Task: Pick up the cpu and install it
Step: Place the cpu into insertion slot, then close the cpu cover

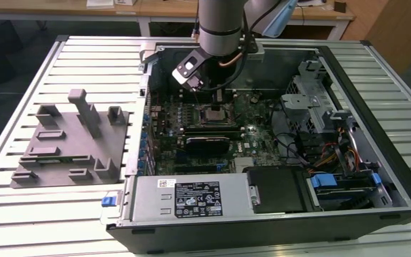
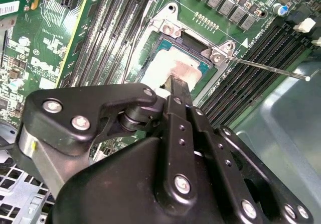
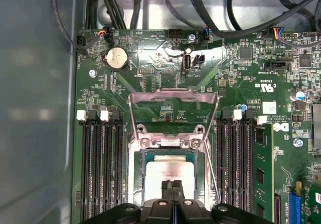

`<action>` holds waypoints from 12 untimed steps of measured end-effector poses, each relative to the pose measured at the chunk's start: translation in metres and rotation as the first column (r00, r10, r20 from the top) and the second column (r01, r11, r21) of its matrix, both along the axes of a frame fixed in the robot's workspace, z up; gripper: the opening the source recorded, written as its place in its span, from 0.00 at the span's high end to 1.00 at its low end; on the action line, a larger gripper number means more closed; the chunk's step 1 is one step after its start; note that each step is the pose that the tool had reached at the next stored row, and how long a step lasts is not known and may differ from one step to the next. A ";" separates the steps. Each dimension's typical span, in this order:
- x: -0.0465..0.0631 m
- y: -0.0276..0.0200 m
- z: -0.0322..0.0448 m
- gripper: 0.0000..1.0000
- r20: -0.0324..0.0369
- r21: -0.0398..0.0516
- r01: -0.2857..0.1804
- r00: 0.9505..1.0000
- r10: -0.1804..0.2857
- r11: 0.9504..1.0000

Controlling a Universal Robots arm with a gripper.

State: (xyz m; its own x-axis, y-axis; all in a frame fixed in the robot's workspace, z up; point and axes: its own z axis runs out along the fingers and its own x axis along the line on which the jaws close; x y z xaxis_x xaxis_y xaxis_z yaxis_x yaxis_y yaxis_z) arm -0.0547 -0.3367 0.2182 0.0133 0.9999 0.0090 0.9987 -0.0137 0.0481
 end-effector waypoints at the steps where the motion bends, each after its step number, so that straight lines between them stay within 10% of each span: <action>1: 0.000 0.0000 0.0002 0.89 0.000 0.000 0.000 1.000 0.000 1.000; 12: 0.000 0.0000 0.0029 0.89 0.000 0.000 0.000 1.000 0.000 1.000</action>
